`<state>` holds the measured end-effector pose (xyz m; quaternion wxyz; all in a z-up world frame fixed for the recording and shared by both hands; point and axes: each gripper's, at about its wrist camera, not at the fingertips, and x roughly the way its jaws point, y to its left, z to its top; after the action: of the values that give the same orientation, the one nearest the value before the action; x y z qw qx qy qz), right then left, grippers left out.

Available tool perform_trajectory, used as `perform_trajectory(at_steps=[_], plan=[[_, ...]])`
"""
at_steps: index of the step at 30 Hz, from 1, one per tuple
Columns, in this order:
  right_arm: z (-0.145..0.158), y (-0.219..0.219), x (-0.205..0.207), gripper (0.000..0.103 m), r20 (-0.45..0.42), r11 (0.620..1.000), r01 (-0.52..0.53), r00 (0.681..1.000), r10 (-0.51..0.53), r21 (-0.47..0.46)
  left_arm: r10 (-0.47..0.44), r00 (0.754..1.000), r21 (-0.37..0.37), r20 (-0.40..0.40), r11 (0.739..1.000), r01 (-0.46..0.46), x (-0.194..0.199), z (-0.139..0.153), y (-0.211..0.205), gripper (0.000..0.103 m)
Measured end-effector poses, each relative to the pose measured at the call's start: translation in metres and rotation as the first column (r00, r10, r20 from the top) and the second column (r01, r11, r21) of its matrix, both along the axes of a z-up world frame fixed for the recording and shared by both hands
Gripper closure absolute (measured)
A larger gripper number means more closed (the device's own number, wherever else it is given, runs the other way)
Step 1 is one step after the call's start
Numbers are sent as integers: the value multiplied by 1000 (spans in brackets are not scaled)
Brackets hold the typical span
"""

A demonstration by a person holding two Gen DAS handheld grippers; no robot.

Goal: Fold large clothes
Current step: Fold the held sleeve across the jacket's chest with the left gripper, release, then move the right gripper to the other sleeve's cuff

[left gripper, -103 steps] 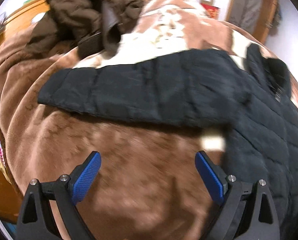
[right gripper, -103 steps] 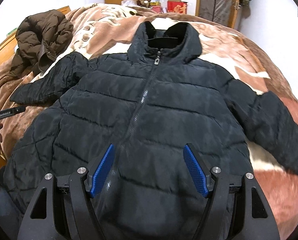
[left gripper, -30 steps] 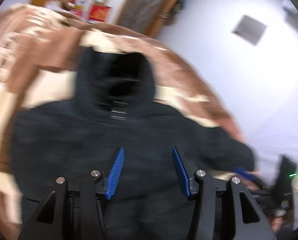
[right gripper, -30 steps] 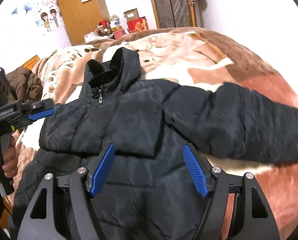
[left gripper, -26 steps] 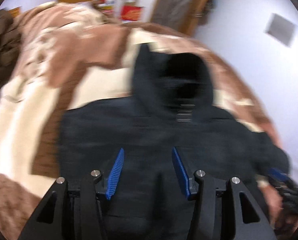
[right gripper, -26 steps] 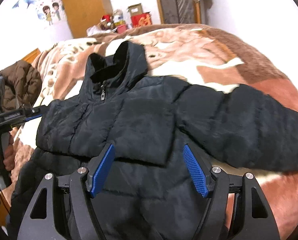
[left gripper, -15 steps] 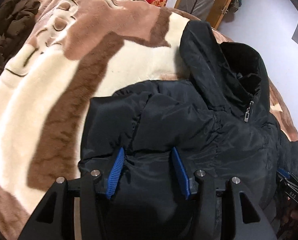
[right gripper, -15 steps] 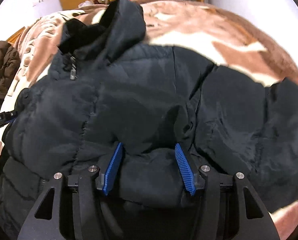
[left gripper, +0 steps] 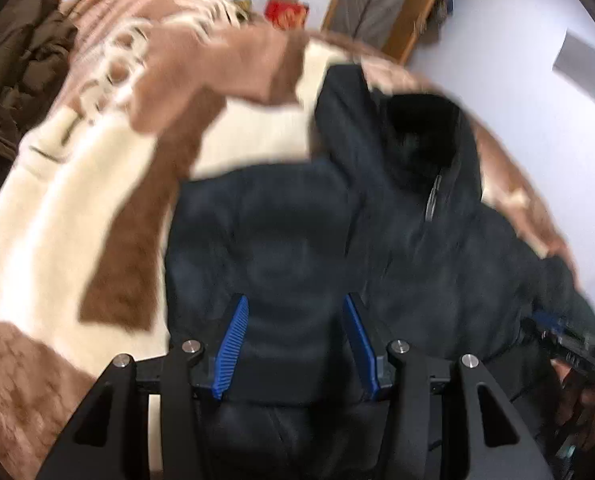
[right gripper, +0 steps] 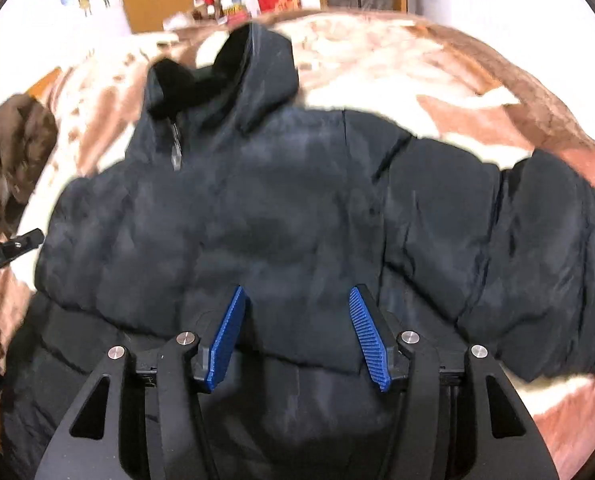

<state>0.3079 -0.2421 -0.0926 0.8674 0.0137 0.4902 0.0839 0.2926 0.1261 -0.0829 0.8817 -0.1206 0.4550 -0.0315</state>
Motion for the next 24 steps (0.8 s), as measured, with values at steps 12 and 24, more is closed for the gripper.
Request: perform_trajectory(at_steps=[12, 24], plan=[[52, -31, -69, 48, 85, 993, 59, 994, -67, 98, -26, 999, 45, 35, 999, 25, -53, 38, -44, 52], [100, -67, -192, 48, 228, 977, 103, 963, -145, 186, -46, 985, -25, 164, 998, 51, -179, 91, -100, 52]])
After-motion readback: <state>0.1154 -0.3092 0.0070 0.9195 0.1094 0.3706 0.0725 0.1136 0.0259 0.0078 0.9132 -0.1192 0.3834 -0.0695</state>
